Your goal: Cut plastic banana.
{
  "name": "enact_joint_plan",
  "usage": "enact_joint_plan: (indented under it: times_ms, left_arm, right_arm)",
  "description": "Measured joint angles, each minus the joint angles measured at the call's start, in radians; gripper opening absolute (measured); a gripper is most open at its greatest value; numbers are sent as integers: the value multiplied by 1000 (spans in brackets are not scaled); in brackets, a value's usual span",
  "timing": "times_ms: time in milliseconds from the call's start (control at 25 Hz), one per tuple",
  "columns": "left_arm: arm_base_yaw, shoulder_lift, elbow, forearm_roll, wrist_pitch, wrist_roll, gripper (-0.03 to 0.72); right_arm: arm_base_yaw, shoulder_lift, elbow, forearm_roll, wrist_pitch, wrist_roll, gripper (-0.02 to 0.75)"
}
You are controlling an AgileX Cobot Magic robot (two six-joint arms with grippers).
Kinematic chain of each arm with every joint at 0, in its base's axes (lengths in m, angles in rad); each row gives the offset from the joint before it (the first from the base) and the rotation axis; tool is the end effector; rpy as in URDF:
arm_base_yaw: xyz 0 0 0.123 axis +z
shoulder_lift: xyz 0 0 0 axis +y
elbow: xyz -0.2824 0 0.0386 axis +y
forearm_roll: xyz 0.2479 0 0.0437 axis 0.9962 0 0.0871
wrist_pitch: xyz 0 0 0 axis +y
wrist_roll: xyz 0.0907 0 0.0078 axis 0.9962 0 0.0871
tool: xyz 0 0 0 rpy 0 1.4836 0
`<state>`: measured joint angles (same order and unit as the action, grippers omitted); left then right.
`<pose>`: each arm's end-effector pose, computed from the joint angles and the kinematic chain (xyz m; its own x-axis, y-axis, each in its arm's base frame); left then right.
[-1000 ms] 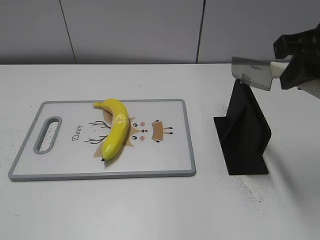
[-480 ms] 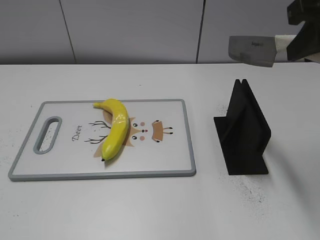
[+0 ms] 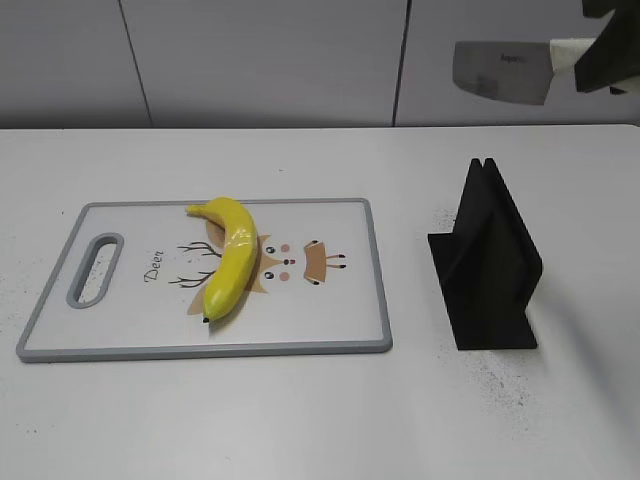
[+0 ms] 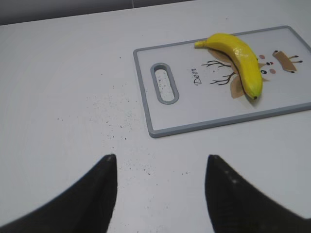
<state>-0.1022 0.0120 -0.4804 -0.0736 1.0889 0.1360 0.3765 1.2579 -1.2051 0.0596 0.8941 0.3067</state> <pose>-0.0028 -0.0057 0.2697 -0.4861 0.1518 -0.8606 0.2082 0.9766 0.0547 0.2393 0.0992 0.3652 -0.7962 0.0475 -0.6032 -0.1348 0.9579 0.2535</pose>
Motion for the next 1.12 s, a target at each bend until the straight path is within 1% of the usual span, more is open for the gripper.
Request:
enact_joint_plan:
  times_ms: [320,600,720,920,1120]
  left_arm:
    - [0,6,-40,-5,-35,2,553]
    - [0,163,-41,-9,-50,4,553]
    - [0,266,-63,-31,-89,52,553]
    - [0,444,-137,-67,-152,189,553]
    - [0,650,-275,-88,-163,357,553]
  right_arm:
    - [0,7,-138,-49,21,-12,171]
    - [0,31,-204,-60,21,-91,171]
    - [0,53,-211,-27,-3,-222,171]
    - [0,109,-212,122,-24,-538,171]
    - [0,169,-212,239,-78,-817,171]
